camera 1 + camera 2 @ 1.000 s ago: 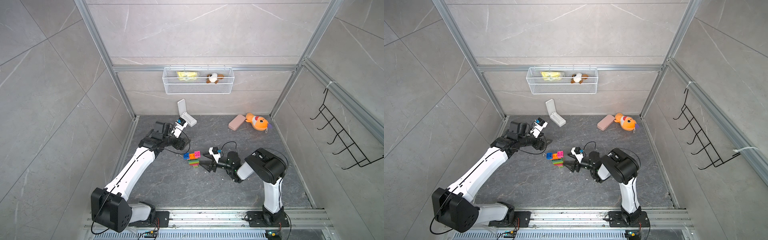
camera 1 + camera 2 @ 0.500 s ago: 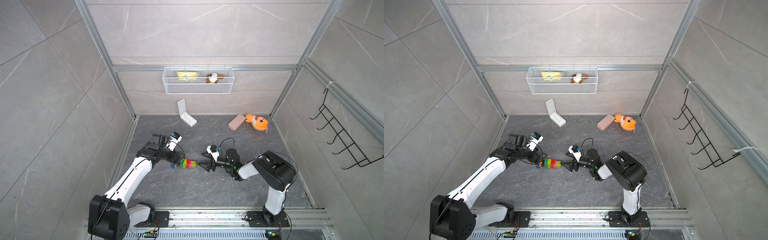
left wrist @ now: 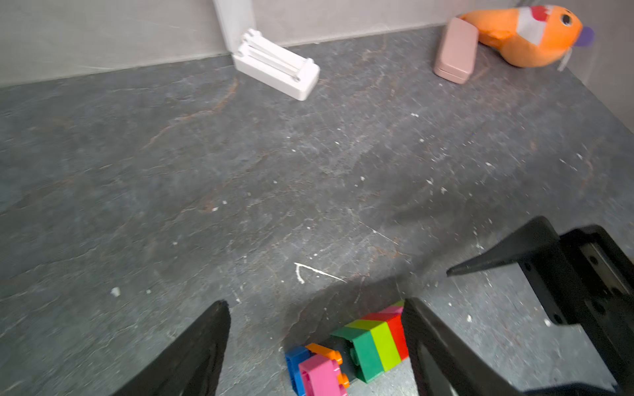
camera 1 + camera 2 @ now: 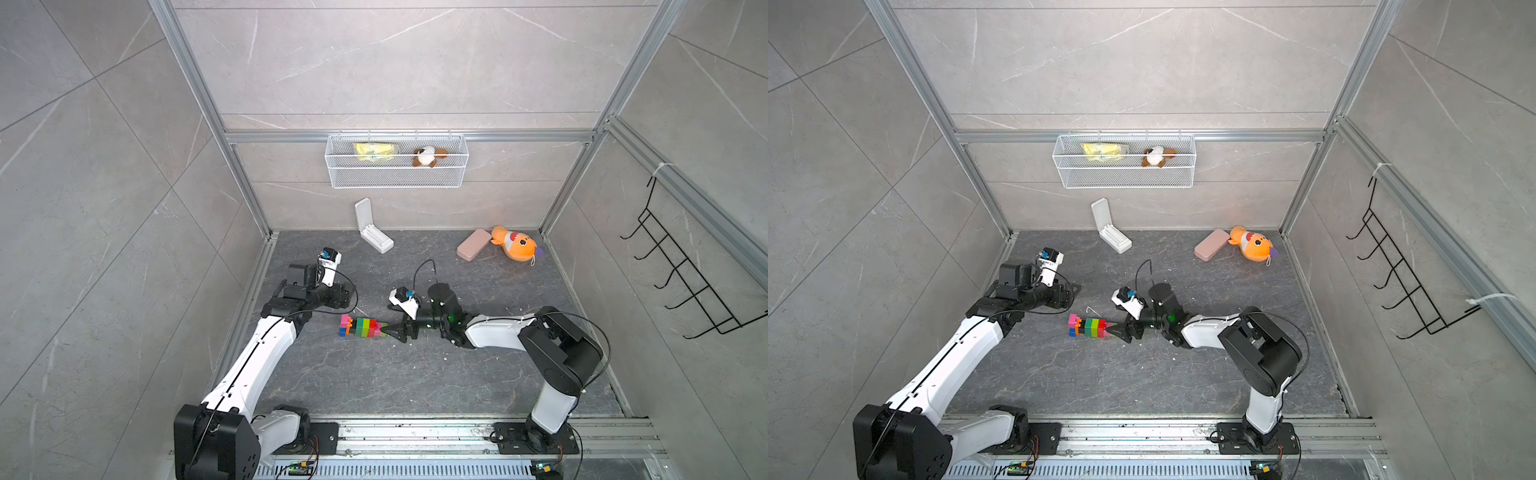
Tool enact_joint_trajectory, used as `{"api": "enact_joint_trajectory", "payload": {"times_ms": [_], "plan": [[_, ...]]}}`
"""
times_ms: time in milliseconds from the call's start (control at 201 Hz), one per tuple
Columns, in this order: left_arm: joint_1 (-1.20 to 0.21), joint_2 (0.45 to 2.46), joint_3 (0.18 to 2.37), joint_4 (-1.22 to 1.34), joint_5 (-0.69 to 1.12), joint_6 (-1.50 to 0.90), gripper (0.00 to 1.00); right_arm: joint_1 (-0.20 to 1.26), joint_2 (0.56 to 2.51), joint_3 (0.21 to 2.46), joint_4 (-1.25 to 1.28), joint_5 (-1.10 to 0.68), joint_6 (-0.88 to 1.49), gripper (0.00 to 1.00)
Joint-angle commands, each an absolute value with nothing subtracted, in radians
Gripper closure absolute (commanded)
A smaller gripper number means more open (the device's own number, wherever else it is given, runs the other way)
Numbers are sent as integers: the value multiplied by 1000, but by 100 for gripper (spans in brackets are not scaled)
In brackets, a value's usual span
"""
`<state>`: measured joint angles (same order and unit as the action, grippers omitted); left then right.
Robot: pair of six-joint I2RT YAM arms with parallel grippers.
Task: Assemble a carrot with lego
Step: Adjust the lego brick at the center of the board.
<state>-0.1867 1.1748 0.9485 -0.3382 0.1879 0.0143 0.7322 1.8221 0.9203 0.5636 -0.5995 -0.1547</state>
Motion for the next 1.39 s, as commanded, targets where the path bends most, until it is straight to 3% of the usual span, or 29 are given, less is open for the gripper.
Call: {"api": "enact_joint_trajectory", "payload": {"times_ms": [0, 562, 1080, 1388], "plan": [[-146, 1174, 1023, -333, 116, -65, 17, 757, 1875, 1014, 372, -574, -251, 13], [-77, 1172, 1048, -353, 147, -86, 17, 833, 2073, 1326, 76, -540, -333, 20], [-77, 1163, 1035, -347, 167, -78, 17, 839, 2100, 1388, 16, -555, -282, 59], [-77, 1147, 1021, -314, 236, -147, 19, 754, 1963, 1227, 175, -612, 16, 68]]}}
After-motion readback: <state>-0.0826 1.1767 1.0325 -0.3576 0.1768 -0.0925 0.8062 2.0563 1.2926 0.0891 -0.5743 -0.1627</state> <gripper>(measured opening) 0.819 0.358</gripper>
